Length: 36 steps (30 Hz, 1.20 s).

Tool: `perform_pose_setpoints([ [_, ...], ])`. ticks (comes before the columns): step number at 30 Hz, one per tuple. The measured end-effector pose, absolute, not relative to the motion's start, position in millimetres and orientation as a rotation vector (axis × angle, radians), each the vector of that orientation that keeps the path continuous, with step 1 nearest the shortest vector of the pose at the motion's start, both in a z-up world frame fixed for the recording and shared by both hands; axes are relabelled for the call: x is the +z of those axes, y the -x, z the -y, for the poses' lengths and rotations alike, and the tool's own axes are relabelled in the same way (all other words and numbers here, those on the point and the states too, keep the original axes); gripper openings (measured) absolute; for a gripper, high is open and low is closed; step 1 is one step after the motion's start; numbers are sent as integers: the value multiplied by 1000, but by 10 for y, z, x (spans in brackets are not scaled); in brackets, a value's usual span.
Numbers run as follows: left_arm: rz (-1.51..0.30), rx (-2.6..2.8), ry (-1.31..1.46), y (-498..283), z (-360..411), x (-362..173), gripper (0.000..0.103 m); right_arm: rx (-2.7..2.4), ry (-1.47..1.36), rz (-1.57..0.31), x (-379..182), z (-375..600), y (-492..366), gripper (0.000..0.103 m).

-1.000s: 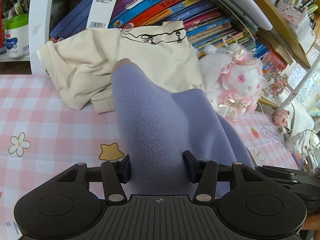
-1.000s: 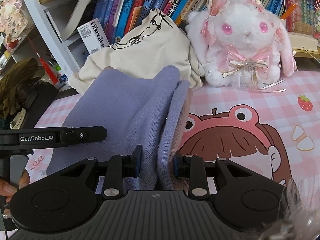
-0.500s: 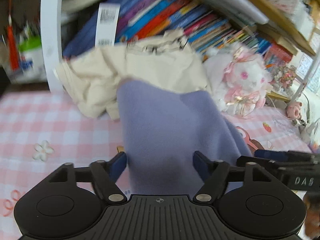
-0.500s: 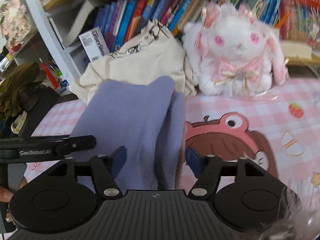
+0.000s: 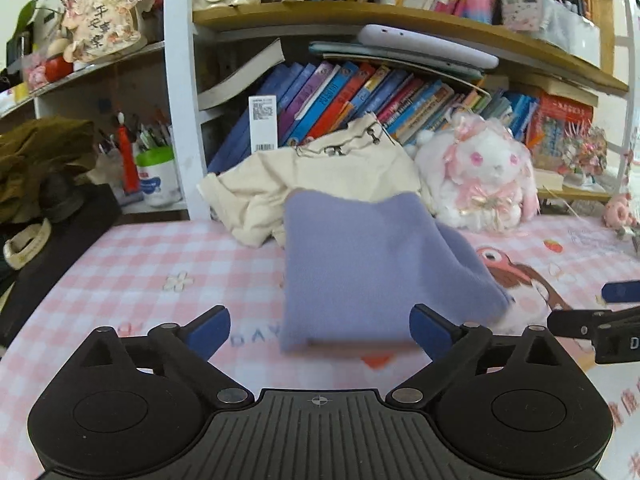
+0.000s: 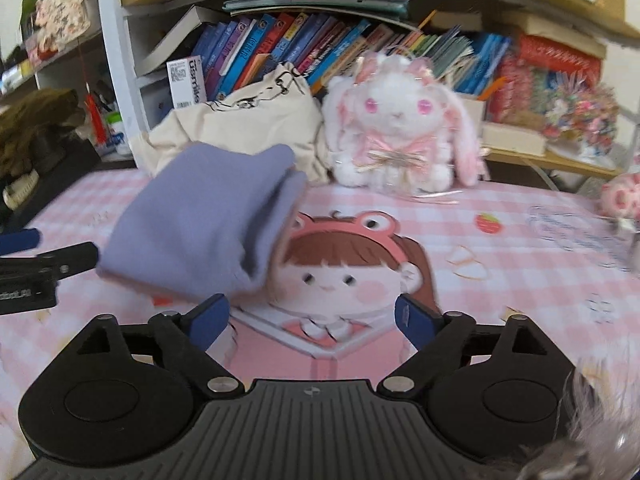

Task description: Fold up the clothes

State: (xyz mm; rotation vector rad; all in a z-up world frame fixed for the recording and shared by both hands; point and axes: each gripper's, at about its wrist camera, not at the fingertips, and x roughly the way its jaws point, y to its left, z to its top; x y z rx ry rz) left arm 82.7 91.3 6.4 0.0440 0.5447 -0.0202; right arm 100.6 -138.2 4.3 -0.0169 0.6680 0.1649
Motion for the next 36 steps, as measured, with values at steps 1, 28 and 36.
perform_pose_setpoints([
  [1, -540, -16, -41, -761, -880, 48, 98, 153, 31, -667, 15, 1399, -949, 91],
  [28, -611, 10, -57, -402, -603, -234, 102, 55, 40, -702, -284, 1463, -573, 97],
  [36, -644, 12, -56, -450, -613, -265, 102, 57, 42, -724, -323, 1473, -607, 98],
])
